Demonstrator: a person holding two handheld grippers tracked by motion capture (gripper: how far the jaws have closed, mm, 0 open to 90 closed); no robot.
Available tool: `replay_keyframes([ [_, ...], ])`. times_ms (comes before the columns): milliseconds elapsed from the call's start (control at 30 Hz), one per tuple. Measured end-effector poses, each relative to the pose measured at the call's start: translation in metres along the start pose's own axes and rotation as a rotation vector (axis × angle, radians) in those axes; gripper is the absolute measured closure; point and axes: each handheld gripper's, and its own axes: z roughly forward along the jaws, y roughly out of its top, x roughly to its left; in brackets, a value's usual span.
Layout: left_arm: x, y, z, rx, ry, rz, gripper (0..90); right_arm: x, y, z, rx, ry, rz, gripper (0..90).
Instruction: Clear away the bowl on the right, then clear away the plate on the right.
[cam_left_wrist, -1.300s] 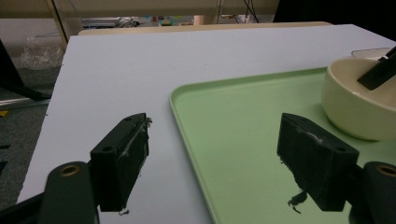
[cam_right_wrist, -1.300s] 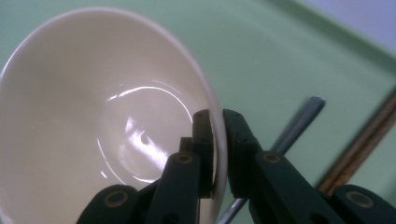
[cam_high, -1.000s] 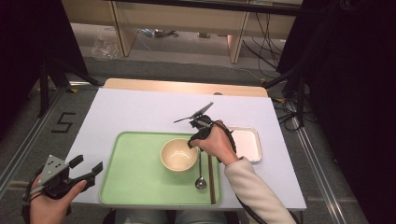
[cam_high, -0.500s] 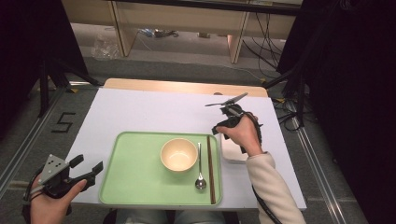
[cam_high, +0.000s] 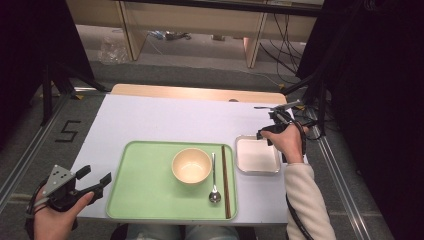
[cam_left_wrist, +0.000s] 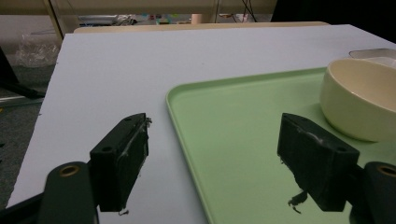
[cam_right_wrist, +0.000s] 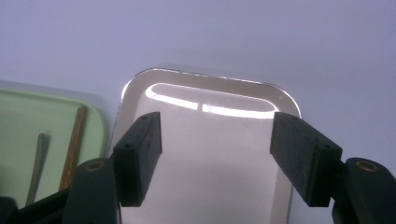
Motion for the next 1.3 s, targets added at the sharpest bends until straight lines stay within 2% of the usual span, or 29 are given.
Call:
replay_keyframes([
  [67, 0.000, 0.000, 0.000, -0.005, 0.000, 0.002, 24.3, -0.002, 0.000, 0.000, 0.008, -0.004, 0.013, 34.6],
  [100, 0.001, 0.000, -0.001, -0.004, 0.005, -0.005, 24.3, -0.006, 0.001, 0.001, -0.010, -0.006, -0.028, 34.4],
  [167, 0.002, 0.000, -0.001, -0.002, 0.006, -0.006, 24.3, -0.007, 0.001, -0.001, -0.003, -0.012, -0.009, 34.4],
  [233, 0.001, 0.000, -0.001, -0.002, 0.007, -0.004, 24.3, -0.009, 0.001, 0.000, -0.002, -0.011, 0.034, 34.3],
  [267, 0.001, 0.000, -0.001, 0.001, 0.009, -0.005, 24.3, -0.015, 0.002, 0.001, -0.011, -0.013, 0.005, 34.5],
  [333, 0.001, -0.001, -0.001, 0.004, 0.012, -0.009, 24.3, -0.024, 0.001, 0.004, 0.003, -0.034, 0.007, 36.1],
  [400, 0.002, -0.001, -0.001, 0.004, 0.012, -0.009, 24.3, -0.028, 0.001, 0.008, 0.016, -0.037, 0.032, 39.2],
  [467, 0.001, 0.000, 0.000, 0.003, 0.011, -0.010, 24.3, -0.033, -0.001, 0.012, 0.032, -0.046, 0.007, 43.4],
  [533, 0.001, 0.000, 0.001, 0.001, 0.002, 0.000, 24.3, -0.036, -0.002, 0.014, 0.052, -0.054, 0.012, 48.6],
  [600, 0.001, 0.000, 0.002, -0.001, -0.004, 0.001, 24.2, -0.040, -0.004, 0.016, 0.057, -0.063, -0.011, 53.3],
  [633, 0.001, 0.000, 0.002, -0.001, -0.004, -0.001, 24.2, -0.041, -0.005, 0.017, 0.082, -0.076, -0.004, 55.8],
  [667, 0.001, 0.000, 0.002, -0.002, -0.005, 0.001, 24.2, -0.043, -0.006, 0.018, 0.095, -0.082, -0.017, 57.2],
  [700, 0.001, 0.000, 0.002, -0.002, -0.006, 0.001, 24.1, -0.044, -0.007, 0.020, 0.101, -0.075, -0.003, 59.6],
  [733, 0.001, 0.000, 0.001, 0.002, -0.004, 0.001, 24.1, -0.045, -0.007, 0.021, 0.123, -0.094, 0.002, 62.1],
  [767, 0.001, 0.000, 0.001, 0.002, -0.004, 0.001, 24.1, -0.047, -0.008, 0.023, 0.138, -0.097, -0.021, 63.4],
  [800, 0.001, 0.000, 0.002, -0.001, -0.008, 0.002, 24.1, -0.047, -0.009, 0.025, 0.147, -0.097, -0.011, 65.4],
  [867, 0.001, 0.000, 0.002, 0.001, -0.009, 0.002, 24.0, -0.048, -0.010, 0.029, 0.166, -0.094, -0.027, 69.1],
  [900, 0.001, 0.000, 0.002, 0.000, -0.009, 0.001, 24.0, -0.047, -0.011, 0.030, 0.180, -0.092, -0.008, 70.0],
  [933, 0.001, 0.000, 0.002, 0.001, -0.009, -0.001, 24.0, -0.048, -0.012, 0.032, 0.194, -0.077, -0.020, 71.0],
  [967, 0.000, 0.000, 0.001, 0.005, -0.005, -0.001, 24.0, -0.044, -0.012, 0.033, 0.216, -0.090, 0.018, 72.4],
  [1000, 0.000, 0.000, 0.002, 0.002, -0.007, -0.008, 23.9, -0.048, -0.012, 0.036, 0.212, -0.077, -0.019, 73.0],
  [1033, 0.001, 0.000, 0.002, 0.004, -0.012, 0.004, 23.9, -0.046, -0.012, 0.037, 0.230, -0.084, 0.026, 73.8],
  [1067, 0.000, 0.000, 0.002, 0.010, -0.011, 0.003, 23.9, -0.046, -0.012, 0.038, 0.246, -0.085, 0.042, 74.9],
  [1100, 0.000, 0.000, 0.002, 0.012, -0.011, 0.005, 23.9, -0.053, -0.014, 0.040, 0.219, -0.061, -0.037, 75.3],
  [1133, 0.000, 0.000, 0.003, 0.013, -0.012, 0.004, 23.9, -0.055, -0.014, 0.040, 0.232, -0.068, -0.041, 76.3],
  [1167, 0.000, -0.001, 0.003, 0.013, -0.012, 0.001, 23.8, -0.051, -0.014, 0.040, 0.251, -0.070, 0.037, 77.3],
  [1233, 0.000, -0.001, 0.003, 0.015, -0.014, 0.001, 23.8, -0.053, -0.015, 0.042, 0.253, -0.062, 0.028, 78.0],
  [1267, 0.000, -0.001, 0.003, 0.016, -0.014, 0.001, 23.8, -0.056, -0.015, 0.043, 0.262, -0.072, -0.004, 78.6],
  [1300, 0.000, -0.001, 0.003, 0.016, -0.014, 0.001, 23.8, -0.059, -0.015, 0.045, 0.262, -0.054, -0.026, 79.1],
])
